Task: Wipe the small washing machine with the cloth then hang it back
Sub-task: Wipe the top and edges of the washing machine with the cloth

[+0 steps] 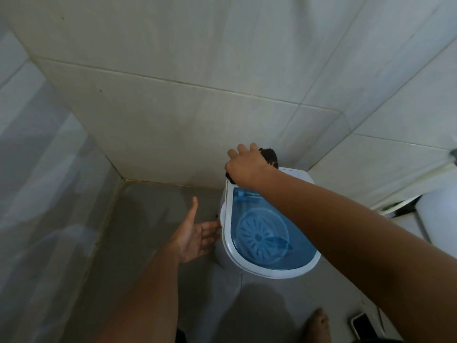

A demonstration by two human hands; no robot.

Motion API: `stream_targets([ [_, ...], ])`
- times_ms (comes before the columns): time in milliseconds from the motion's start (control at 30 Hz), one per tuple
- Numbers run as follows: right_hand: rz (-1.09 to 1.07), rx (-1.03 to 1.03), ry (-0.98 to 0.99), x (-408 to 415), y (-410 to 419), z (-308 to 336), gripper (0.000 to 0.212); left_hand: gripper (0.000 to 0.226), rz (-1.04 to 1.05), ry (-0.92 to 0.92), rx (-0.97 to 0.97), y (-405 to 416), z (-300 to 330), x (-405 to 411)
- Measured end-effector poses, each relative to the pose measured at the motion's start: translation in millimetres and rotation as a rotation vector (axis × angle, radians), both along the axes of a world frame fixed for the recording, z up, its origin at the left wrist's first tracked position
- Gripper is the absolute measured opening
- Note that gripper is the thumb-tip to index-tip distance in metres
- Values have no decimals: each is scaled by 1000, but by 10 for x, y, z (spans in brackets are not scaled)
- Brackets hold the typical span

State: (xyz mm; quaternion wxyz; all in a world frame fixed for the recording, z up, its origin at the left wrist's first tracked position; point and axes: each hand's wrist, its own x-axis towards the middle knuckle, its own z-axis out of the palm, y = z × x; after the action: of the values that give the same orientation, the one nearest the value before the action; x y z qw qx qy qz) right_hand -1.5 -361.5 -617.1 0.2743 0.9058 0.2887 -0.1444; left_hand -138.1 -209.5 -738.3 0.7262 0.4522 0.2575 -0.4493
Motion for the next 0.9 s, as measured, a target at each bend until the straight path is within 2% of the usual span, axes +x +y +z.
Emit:
stream_targets([
  [67, 31, 144, 226, -126, -16, -57, 35, 132, -1, 3, 13, 2, -1, 4],
  [133, -128, 379, 525, -146, -123, 18, 36, 134, -7, 4, 19, 4, 27, 2],
  [167, -205, 499, 529, -55, -191, 62, 36, 134, -10, 7, 16, 5, 50, -4],
  [233, -320, 685, 273, 240, -360, 69, 37, 135, -7, 5, 2, 17, 54, -5],
  [300, -390, 676, -17, 413, -519, -56, 38, 139, -1, 9, -9, 29, 56, -4],
  [367, -432, 582, -104, 323, -517, -267, 40, 143, -2, 13, -11, 29, 42, 5],
  [433, -380, 568, -172, 18, -406, -519, 40, 146, 6, 16, -17, 23, -6, 19],
  [533, -97, 642, -141, -556, -245, -705, 43, 149, 47, 25, -19, 23, -44, 25],
  [633, 246, 625, 73, -1107, -232, -761, 44, 139, 109, 33, -96, 4, -3, -7],
  [700, 309, 701, 189, -1106, -293, -670, 41, 130, 169, 26, -132, 21, 11, -13],
  [767, 196, 820, 104, -777, -314, -547, 38, 140, 142, 6, -96, 7, -10, -13],
  [833, -49, 926, -142, -256, -386, -427, 38, 143, 115, 17, -61, -13, -49, -13],
  [900, -257, 852, -271, 120, -491, -408, 38, 137, 100, 14, -16, -21, -65, -10],
])
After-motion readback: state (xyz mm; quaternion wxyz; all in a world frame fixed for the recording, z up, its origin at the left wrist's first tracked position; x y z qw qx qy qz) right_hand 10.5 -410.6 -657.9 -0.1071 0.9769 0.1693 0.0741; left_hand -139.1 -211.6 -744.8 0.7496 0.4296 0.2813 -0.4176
